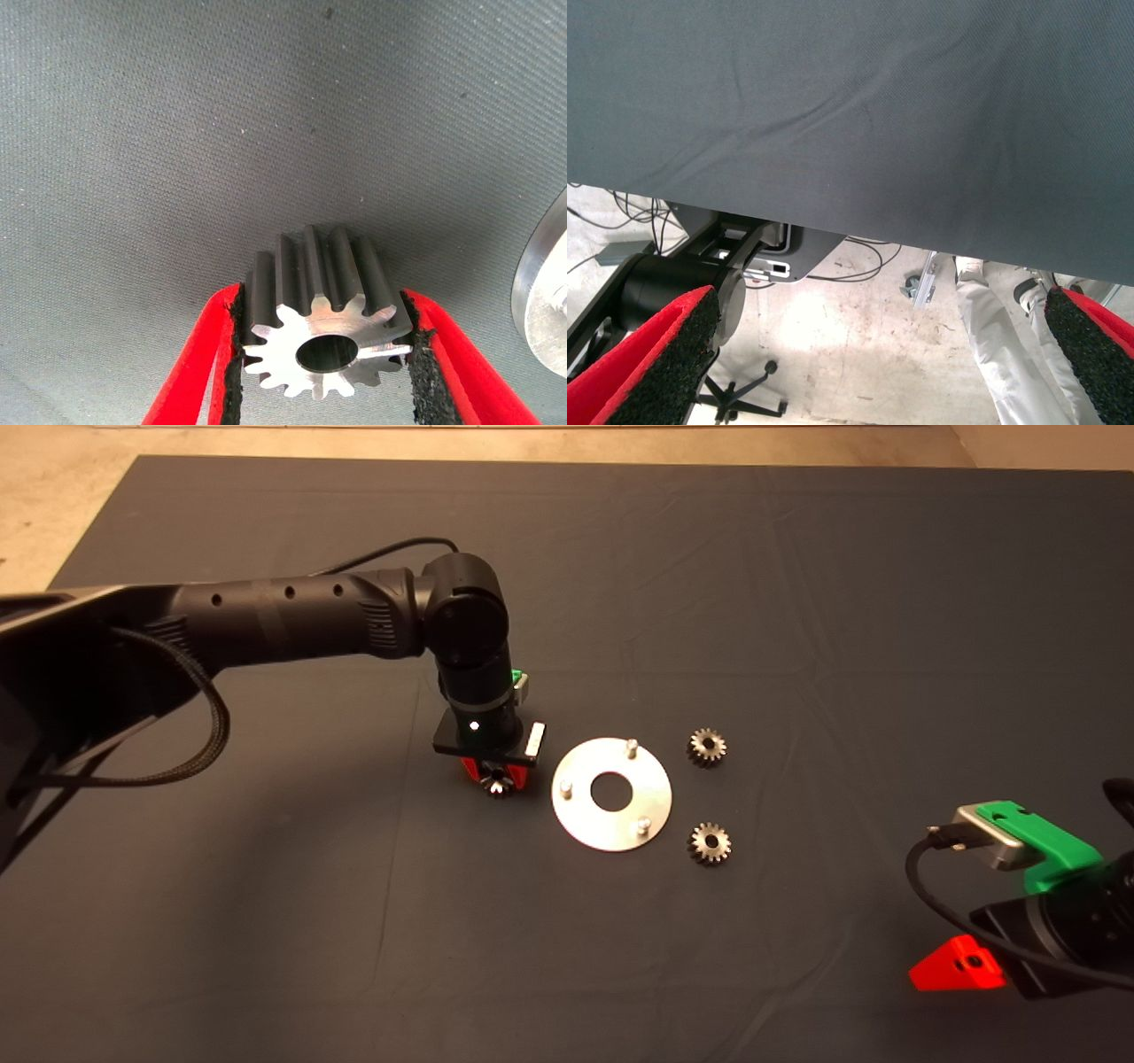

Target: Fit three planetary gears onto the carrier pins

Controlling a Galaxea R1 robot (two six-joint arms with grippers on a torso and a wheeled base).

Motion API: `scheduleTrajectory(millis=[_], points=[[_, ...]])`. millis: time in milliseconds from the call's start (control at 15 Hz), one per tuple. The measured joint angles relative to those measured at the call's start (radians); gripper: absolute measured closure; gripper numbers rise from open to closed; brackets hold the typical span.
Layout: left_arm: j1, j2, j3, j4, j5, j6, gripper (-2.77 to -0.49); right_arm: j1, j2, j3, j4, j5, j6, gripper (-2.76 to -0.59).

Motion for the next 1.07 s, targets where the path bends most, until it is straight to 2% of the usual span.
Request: scheduleTrajectory(millis=[133,200,267,333,400,600,867,1067], points=[[-0.001,0.0,0.0,-0.005,0.001,0.0,-1.01,0.0,0.0,0.0,0.0,0.0,0.0,-2.74],[-0.005,0.0,0.0,-0.02,0.002,0.0,-1.01,0.0,0.0,0.0,0.0,0.0,0.0,-2.74],[-0.016,0.0,0.0,-0.042,0.003,0.0,-1.01,0.0,0.0,0.0,0.0,0.0,0.0,-2.74],[-0.033,0.0,0.0,-0.05,0.007,0.0,-1.01,0.0,0.0,0.0,0.0,0.0,0.0,-2.73],[-0.045,-0.001,0.0,-0.049,0.01,0.0,-1.01,0.0,0.0,0.0,0.0,0.0,0.0,-2.73],[-0.051,0.001,0.001,-0.052,0.016,0.0,-1.01,0.0,0.0,0.0,0.0,0.0,0.0,-2.74],[-0.079,0.017,0.029,-0.053,0.021,-0.009,-1.01,0.0,0.0,0.0,0.0,0.0,0.0,-2.74],[-0.078,0.032,0.08,-0.054,0.02,-0.028,-1.0,-0.008,0.0,0.0,0.0,0.0,0.0,-2.74]])
